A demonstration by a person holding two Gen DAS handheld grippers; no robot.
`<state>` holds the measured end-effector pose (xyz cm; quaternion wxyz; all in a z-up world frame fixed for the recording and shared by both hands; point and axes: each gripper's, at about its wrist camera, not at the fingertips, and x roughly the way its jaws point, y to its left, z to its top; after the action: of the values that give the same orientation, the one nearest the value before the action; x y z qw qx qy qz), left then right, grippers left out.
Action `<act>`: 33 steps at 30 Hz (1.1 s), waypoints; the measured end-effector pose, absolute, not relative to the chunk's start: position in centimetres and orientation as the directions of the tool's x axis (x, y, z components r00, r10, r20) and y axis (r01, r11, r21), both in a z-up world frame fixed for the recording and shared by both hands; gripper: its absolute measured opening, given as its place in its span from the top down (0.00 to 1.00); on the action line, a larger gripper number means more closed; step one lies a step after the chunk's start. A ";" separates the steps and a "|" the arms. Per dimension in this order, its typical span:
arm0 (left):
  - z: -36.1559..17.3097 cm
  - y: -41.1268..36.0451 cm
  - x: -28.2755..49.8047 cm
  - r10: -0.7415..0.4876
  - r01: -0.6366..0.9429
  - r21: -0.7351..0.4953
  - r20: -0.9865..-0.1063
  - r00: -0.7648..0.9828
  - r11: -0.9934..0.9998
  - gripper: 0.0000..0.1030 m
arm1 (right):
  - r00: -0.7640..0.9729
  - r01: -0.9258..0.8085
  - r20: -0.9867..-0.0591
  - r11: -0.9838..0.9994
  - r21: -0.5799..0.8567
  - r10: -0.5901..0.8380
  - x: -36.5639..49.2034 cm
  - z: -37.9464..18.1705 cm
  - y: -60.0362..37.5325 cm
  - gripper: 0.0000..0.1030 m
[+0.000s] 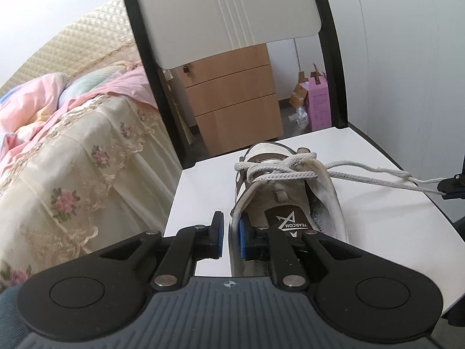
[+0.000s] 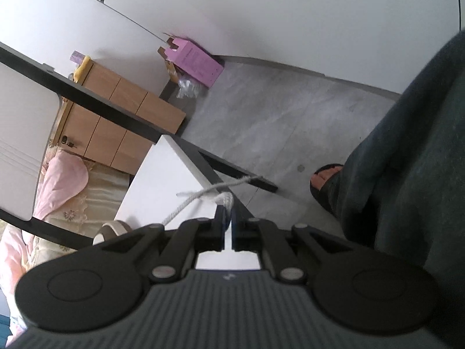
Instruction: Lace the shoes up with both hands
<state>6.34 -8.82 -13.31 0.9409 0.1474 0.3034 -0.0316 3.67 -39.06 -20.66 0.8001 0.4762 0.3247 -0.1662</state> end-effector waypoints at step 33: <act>-12.6 -5.1 6.9 -0.071 0.084 -0.010 -0.639 0.766 0.996 0.70 | 0.804 0.331 -0.466 0.373 0.867 0.370 5.9 -20.6 -36.6 0.58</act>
<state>6.94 -5.15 -12.64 0.9396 0.0095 0.3396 -0.0412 5.90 -36.64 -20.55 0.7671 0.5598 0.3131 0.0126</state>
